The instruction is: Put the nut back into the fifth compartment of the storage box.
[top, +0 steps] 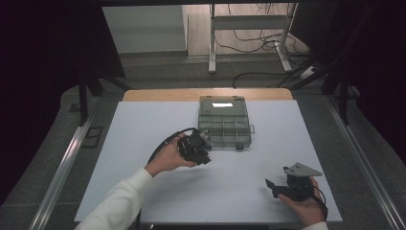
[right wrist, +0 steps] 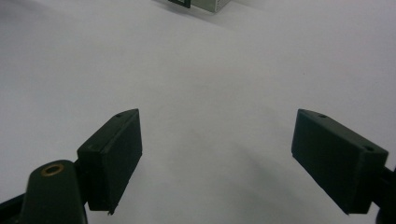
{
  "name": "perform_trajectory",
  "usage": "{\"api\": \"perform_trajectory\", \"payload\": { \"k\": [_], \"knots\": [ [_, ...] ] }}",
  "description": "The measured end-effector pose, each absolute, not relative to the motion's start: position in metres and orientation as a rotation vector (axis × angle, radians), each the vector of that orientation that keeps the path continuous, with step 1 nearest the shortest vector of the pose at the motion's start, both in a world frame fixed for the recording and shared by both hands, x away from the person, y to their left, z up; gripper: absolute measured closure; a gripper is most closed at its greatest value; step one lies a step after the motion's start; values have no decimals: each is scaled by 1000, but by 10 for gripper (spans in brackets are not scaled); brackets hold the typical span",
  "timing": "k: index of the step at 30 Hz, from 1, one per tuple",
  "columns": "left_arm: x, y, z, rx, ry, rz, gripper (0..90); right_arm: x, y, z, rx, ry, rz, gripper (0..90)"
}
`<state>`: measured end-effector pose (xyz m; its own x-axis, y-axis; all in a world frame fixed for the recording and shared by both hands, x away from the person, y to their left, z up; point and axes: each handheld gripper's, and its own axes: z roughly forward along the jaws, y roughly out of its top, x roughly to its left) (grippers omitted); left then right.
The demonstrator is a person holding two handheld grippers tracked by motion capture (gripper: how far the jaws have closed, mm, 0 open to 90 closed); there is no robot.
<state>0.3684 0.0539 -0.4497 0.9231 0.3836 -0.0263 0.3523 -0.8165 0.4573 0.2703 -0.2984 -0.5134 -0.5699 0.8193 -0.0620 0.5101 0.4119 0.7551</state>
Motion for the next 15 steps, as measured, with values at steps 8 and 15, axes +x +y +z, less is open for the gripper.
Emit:
{"api": "perform_trajectory", "payload": {
  "k": [8,15],
  "knots": [
    [410,55,-445,2599,657,161,701,271,-299,-513,1134,2249,984,165],
    [436,53,-451,2617,724,144,701,271,-300,-514,1136,2251,983,165]
  ]
}}
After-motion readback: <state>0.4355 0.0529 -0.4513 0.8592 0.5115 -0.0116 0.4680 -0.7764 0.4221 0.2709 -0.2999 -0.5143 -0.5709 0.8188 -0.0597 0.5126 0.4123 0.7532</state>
